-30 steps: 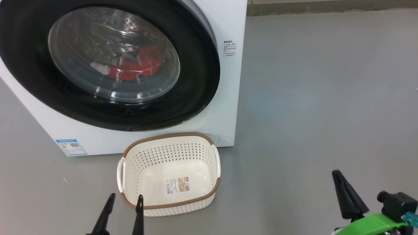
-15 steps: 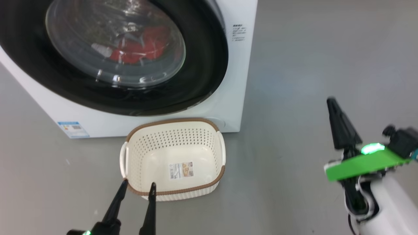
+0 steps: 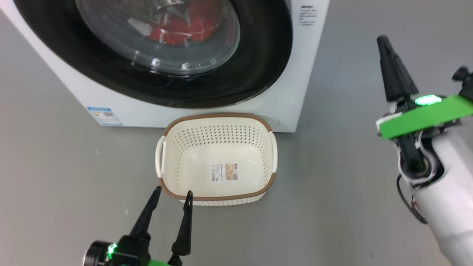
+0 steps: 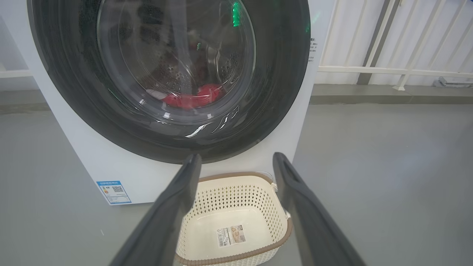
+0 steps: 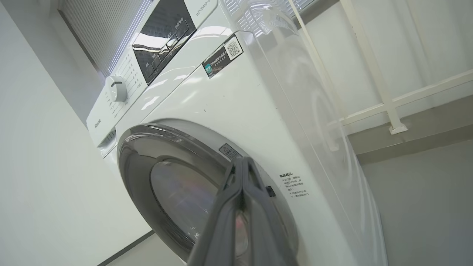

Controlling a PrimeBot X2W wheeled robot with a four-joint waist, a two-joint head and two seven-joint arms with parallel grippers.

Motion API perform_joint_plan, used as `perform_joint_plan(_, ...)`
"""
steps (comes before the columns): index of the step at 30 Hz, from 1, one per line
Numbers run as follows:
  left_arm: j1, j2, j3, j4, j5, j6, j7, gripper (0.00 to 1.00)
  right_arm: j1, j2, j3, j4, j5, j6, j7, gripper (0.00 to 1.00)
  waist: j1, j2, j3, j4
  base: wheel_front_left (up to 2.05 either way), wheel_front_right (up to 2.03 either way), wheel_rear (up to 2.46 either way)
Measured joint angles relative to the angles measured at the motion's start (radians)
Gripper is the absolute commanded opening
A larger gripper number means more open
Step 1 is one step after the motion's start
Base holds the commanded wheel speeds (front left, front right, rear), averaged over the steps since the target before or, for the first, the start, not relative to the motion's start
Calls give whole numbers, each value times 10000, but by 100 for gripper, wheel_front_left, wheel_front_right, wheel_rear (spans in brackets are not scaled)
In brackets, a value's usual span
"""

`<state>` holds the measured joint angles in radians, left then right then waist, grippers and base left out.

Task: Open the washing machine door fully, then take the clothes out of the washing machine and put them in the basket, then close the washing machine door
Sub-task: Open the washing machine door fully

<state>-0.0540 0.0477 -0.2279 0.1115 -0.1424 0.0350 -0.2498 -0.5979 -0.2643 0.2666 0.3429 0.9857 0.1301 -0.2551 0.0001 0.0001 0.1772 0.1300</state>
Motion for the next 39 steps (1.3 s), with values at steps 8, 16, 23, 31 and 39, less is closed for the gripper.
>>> perform_joint_plan(8, -318, -4, -257, 13, -77, 0, -17, 100, -1576, -894, 769, 221, 2382, 0, 633, 0, 0, 0, 433, 490, 0, 0, 0)
perform_joint_plan(16, -702, -15, -610, 15, -125, 0, -27, 100, -3091, -1534, 1114, 481, 4554, 0, 2219, 0, 0, 0, 969, 920, 0, 0, 0)
perform_joint_plan(23, -960, -29, -842, 21, -211, 0, -27, 100, -3831, -1831, 1279, 988, 5666, 0, 3818, 0, -1, 0, 1323, 1275, 0, 0, 0)
perform_joint_plan(31, -1111, -35, -1139, 17, -401, 13, -27, 100, -4673, -1937, 1053, 1714, 6744, 0, 5590, 0, -1, 0, 1724, 1584, 0, 0, 0)
perform_joint_plan(39, -1380, -58, -1352, -40, -522, 98, -27, 100, -5442, -2046, 997, 2537, 7043, 0, 6801, 0, 0, 0, 2142, 1803, 0, 0, 0)
